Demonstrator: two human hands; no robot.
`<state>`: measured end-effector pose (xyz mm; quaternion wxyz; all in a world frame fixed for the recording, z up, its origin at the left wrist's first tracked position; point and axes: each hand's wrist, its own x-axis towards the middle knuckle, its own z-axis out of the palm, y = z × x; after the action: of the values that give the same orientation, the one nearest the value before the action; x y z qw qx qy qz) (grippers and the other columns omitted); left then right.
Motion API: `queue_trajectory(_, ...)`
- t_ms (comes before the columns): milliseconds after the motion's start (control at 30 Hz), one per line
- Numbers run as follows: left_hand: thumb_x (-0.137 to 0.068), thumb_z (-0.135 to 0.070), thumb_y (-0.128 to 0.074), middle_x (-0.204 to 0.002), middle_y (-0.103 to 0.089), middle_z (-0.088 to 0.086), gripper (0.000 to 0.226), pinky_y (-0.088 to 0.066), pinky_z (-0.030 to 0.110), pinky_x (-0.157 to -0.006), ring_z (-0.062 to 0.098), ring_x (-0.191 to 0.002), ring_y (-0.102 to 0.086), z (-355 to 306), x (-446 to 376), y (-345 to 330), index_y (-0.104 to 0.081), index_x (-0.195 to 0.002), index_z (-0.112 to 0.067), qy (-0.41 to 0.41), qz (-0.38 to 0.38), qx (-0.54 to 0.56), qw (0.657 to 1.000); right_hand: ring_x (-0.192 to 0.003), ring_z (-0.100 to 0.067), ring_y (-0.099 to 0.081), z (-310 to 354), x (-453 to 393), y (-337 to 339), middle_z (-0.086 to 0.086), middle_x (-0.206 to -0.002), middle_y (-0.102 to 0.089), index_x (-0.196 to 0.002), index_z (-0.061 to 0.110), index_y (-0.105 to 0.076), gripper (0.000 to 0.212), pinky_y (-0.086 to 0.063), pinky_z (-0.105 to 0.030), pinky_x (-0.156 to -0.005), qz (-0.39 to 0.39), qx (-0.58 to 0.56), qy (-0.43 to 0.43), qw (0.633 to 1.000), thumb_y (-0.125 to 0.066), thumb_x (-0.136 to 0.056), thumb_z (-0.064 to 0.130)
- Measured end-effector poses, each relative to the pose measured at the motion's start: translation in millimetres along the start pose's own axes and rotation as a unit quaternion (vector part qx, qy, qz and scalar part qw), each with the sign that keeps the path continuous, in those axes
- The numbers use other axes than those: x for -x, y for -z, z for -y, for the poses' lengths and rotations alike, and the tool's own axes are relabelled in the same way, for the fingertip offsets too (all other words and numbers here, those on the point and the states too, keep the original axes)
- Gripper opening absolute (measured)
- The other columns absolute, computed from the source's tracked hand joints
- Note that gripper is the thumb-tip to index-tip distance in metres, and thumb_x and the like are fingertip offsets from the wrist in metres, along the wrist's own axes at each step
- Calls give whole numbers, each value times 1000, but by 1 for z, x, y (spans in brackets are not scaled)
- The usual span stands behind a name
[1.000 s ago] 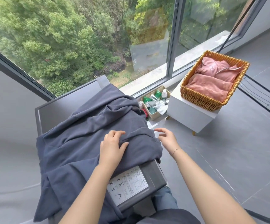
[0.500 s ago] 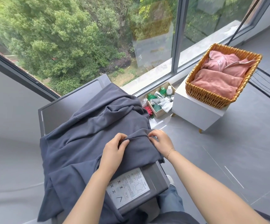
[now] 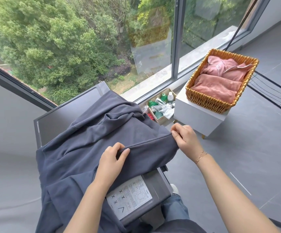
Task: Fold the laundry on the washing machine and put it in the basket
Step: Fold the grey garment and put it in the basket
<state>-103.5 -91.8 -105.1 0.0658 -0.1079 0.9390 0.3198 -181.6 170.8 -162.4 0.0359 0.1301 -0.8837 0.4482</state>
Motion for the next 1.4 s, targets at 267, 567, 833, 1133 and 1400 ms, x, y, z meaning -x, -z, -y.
queue_trajectory(267, -95, -44, -51, -82, -64, 5, 28, -31, 33, -77, 30, -90, -57, 27, -14, -9, -56, -87, -17, 87, -58, -135, 985, -113, -26, -50, -30, -69, -57, -6, -112, -60, -109, 19, -59, 42, -24, -40, -104, 196, 240, -89, 947, -25, -98, 43)
queue_trajectory(567, -89, -55, -53, -69, -60, -7, 38, -39, 33, -63, 18, -77, -56, 59, -2, 10, -52, -72, -21, 149, 1, -88, 985, -129, -25, -41, -33, 3, -87, -8, -135, -53, -126, 11, -56, 35, -30, -37, -108, 86, -61, -295, 950, -37, -96, 9)
queue_trajectory(833, -90, -56, -52, -66, -60, -2, 44, -39, 34, -65, 21, -75, -55, 65, -11, 21, -55, -71, -16, 170, 15, -63, 983, -134, 3, -24, 32, 8, -109, 15, -142, -35, -147, 22, -34, 45, -11, -15, -113, 194, -238, -247, 919, -36, -103, 29)
queue_trajectory(1133, -91, -54, -51, -66, -59, -10, 34, -37, 35, -90, 16, -84, -59, 91, 12, 40, -54, -70, -28, 158, -33, -88, 983, -120, -29, -50, 12, -7, -99, -14, -132, -56, -121, 8, -60, 35, -38, -31, -94, 216, -73, -395, 890, -38, -97, 20)
queue_trajectory(1400, -91, -18, -59, -92, -59, -10, 8, -39, 38, -88, 13, -83, -55, 128, 76, 67, -62, -91, -25, 174, -167, 36, 970, -67, -3, -57, 124, 60, -81, 6, -69, -63, -72, 18, -63, 33, -43, -14, -65, 41, -108, -219, 969, -43, -82, -6)
